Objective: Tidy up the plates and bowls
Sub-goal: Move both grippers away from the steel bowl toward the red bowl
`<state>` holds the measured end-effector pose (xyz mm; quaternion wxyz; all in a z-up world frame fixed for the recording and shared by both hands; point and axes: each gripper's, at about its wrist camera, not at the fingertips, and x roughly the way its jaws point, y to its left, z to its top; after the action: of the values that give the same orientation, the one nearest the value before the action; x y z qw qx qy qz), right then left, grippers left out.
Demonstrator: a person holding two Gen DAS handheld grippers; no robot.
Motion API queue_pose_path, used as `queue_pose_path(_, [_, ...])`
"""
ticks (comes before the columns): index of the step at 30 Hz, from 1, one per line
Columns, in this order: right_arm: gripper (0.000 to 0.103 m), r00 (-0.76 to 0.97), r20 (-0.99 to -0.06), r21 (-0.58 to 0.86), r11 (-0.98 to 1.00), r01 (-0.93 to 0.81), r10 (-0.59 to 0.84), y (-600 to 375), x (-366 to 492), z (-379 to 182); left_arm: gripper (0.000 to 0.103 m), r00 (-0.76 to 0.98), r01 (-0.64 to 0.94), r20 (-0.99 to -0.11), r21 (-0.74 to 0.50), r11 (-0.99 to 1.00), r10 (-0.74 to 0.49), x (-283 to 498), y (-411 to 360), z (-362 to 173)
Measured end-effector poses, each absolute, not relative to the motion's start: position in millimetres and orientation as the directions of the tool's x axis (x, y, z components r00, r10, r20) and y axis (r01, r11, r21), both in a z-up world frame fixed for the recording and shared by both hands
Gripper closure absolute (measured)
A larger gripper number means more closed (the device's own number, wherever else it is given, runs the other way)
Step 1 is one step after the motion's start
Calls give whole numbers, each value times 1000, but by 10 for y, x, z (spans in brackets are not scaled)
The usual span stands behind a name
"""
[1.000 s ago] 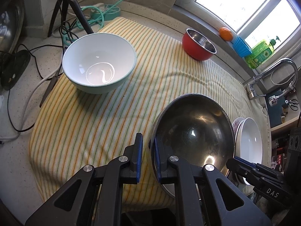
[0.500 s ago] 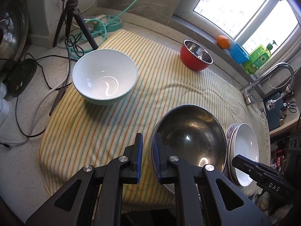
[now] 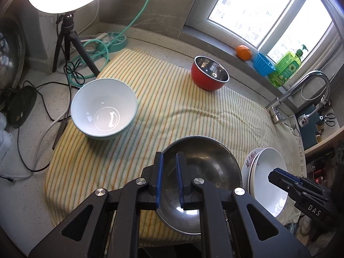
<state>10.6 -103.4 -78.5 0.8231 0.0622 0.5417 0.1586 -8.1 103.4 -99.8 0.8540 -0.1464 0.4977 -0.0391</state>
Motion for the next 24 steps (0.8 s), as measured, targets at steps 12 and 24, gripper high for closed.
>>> queue_pose_path(12, [86, 444, -863, 159, 964, -214, 241, -1172, 255, -563, 93, 510, -40, -830, -284, 958, -225, 133, 787, -907])
queue_pose_path(24, [86, 494, -836, 143, 964, -223, 238, -1376, 484, -394, 93, 516, 19, -821, -276, 961, -246, 424, 527, -788])
